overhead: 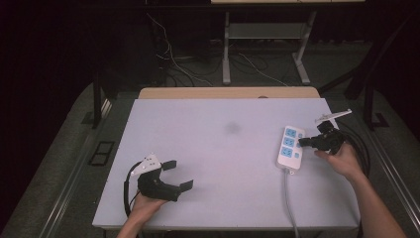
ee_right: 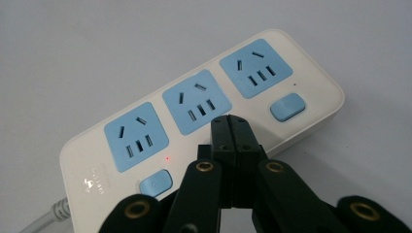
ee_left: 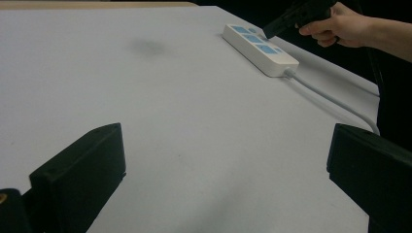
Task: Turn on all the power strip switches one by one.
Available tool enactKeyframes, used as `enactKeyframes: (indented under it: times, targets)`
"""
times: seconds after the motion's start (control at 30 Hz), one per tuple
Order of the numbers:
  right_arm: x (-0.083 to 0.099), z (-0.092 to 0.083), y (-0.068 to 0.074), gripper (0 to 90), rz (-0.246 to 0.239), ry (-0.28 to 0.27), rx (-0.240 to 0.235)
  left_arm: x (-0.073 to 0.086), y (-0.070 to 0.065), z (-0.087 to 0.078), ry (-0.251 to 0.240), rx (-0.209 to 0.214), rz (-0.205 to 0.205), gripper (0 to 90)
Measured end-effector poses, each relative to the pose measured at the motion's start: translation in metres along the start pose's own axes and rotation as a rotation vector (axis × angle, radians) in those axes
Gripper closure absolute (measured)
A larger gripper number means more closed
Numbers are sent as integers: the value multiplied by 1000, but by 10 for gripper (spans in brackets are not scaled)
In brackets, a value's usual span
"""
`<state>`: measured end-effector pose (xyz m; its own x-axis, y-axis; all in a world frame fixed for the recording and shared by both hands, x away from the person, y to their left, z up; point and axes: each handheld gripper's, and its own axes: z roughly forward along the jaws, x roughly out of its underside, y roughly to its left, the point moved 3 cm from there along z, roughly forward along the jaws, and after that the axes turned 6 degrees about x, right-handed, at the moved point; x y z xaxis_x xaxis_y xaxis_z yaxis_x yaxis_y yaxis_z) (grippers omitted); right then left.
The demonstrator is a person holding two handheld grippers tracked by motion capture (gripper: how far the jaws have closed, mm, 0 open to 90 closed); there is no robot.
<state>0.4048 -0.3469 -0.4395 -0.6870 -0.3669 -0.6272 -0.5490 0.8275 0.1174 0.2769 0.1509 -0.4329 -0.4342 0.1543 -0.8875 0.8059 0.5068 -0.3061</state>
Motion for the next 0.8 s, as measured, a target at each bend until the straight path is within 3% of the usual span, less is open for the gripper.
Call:
enactKeyframes:
  times: [0.8]
  targets:
    - [-33,-23,-11,900,-8,-23,8,0,2,-2,-3,-2,-3,0]
